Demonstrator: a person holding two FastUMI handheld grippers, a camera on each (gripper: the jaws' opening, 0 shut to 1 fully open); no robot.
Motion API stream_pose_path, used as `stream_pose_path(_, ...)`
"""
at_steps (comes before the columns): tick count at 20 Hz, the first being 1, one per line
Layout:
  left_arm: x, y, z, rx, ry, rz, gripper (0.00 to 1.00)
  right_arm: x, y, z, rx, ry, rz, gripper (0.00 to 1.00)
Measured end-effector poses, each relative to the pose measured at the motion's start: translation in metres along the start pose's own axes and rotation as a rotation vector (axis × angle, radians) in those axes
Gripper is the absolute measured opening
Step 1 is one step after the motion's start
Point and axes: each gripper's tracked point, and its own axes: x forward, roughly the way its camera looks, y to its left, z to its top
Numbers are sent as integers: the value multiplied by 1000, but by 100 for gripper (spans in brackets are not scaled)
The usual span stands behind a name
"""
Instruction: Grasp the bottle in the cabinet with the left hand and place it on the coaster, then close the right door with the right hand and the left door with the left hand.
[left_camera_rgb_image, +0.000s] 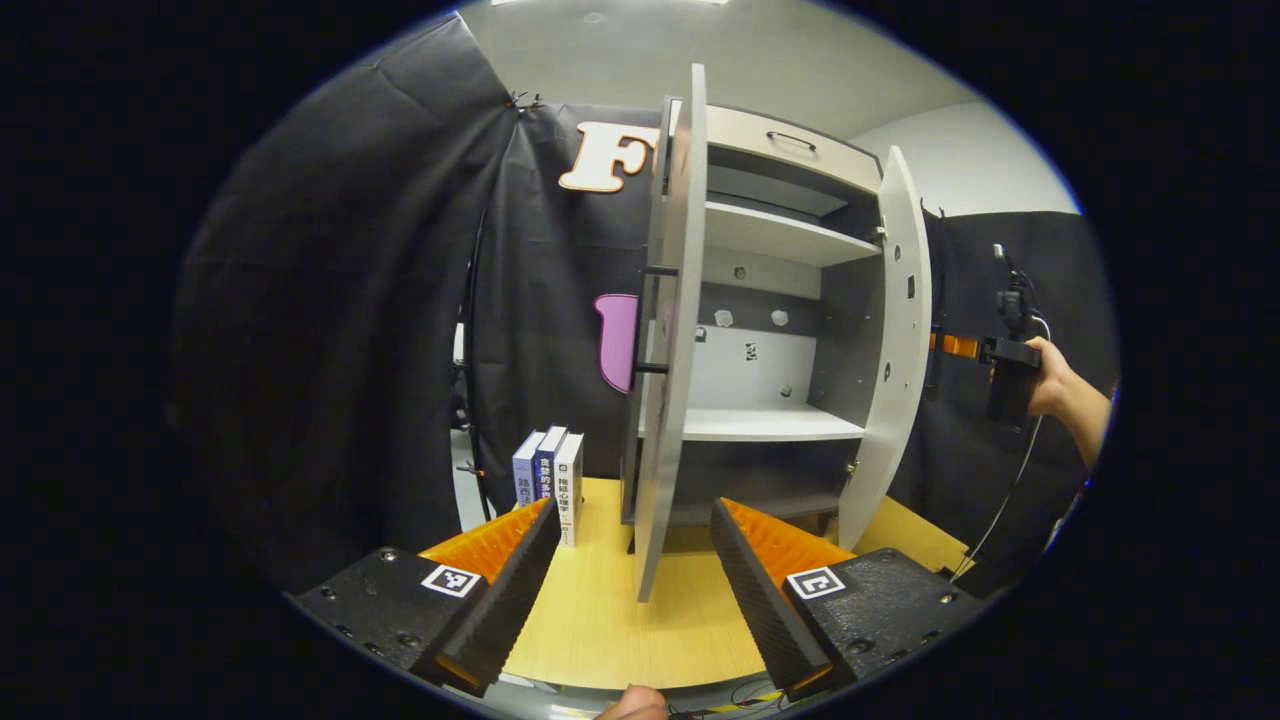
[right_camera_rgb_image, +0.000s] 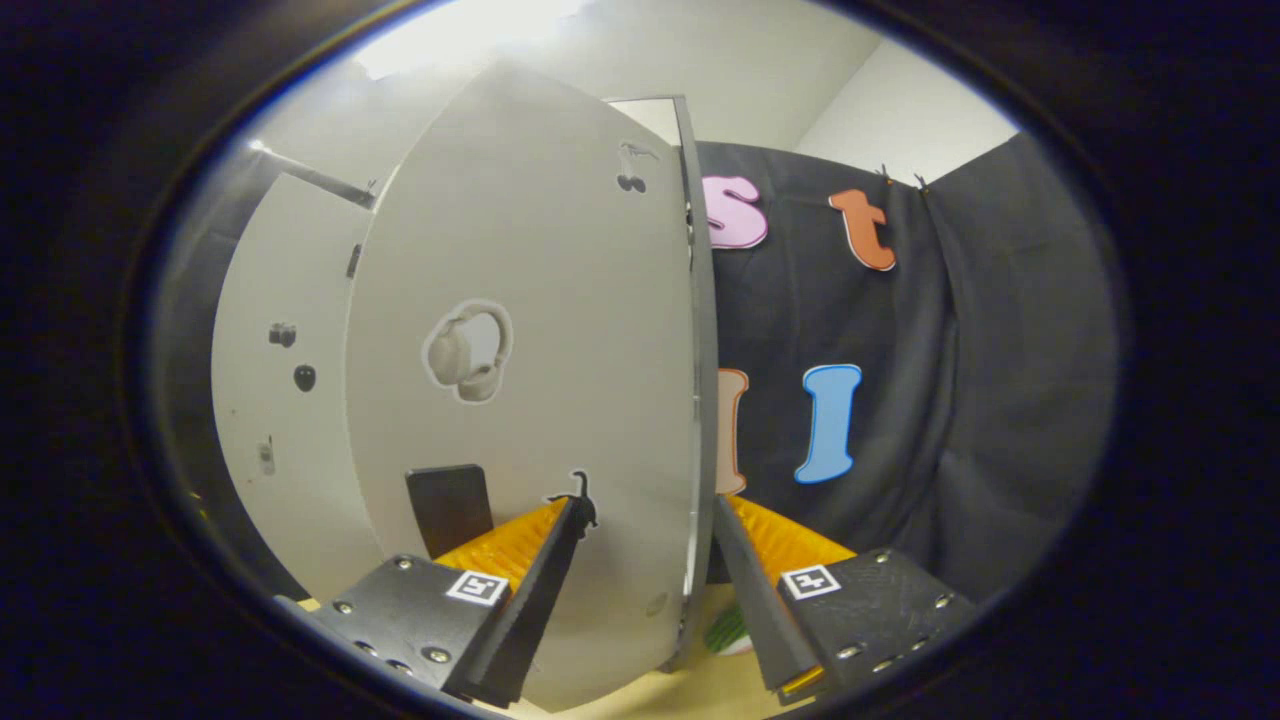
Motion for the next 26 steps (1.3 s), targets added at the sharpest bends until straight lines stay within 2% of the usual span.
stream_pose_path(2,1,7,5,15,-12,14,96,1,13,4,26,-13,37,88)
stream_pose_path(5,0,16,7,24,-13,25,95,1,16,12,3,-45,17,88)
stream_pose_path(6,1,20,7,25,-12,27,91,1,15,15,0,-53,8,88)
stream_pose_path(7,2,22,7,28,-12,29,91,0,14,17,2,-55,0,88)
stream_pose_path(8,5,26,8,33,-13,33,95,-1,15,16,10,-56,-10,86)
stream_pose_path(9,9,34,9,37,-14,46,91,-2,16,15,21,-50,-13,92)
stream_pose_path(10,14,41,10,39,-10,55,91,-4,16,13,33,-39,-16,89)
stream_pose_path(11,19,45,9,40,-4,62,95,-6,15,11,48,-24,-24,89)
stream_pose_path(12,25,51,10,40,0,72,91,-11,15,7,63,-13,-31,88)
stream_pose_path(13,31,56,11,38,4,79,95,-16,15,5,82,-4,-35,89)
stream_pose_path(14,39,60,14,31,4,82,95,-21,16,2,102,1,-30,86)
stream_pose_path(15,46,64,18,25,5,88,91,-25,19,2,111,-4,-19,86)
stream_pose_path(16,53,67,24,21,0,86,91,-32,21,5,115,-18,0,89)
stream_pose_path(17,61,68,31,23,-12,81,95,-38,25,8,105,-36,26,89)
stream_pose_path(18,69,71,40,32,-21,89,91,-43,28,12,84,-52,57,89)
stream_pose_path(19,77,76,49,47,-32,100,95,-48,27,17,54,-64,68,89)
stream_pose_path(20,86,79,61,59,-56,107,91,-55,21,22,18,-83,60,88)
stream_pose_path(22,104,73,85,58,-95,86,91,-66,10,30,-2,-114,8,89)
stream_pose_path(24,121,65,102,25,-125,48,91,-75,13,25,27,-113,4,86)
stream_pose_path(26,136,56,111,16,-136,8,91,-89,11,21,52,-113,-8,89)
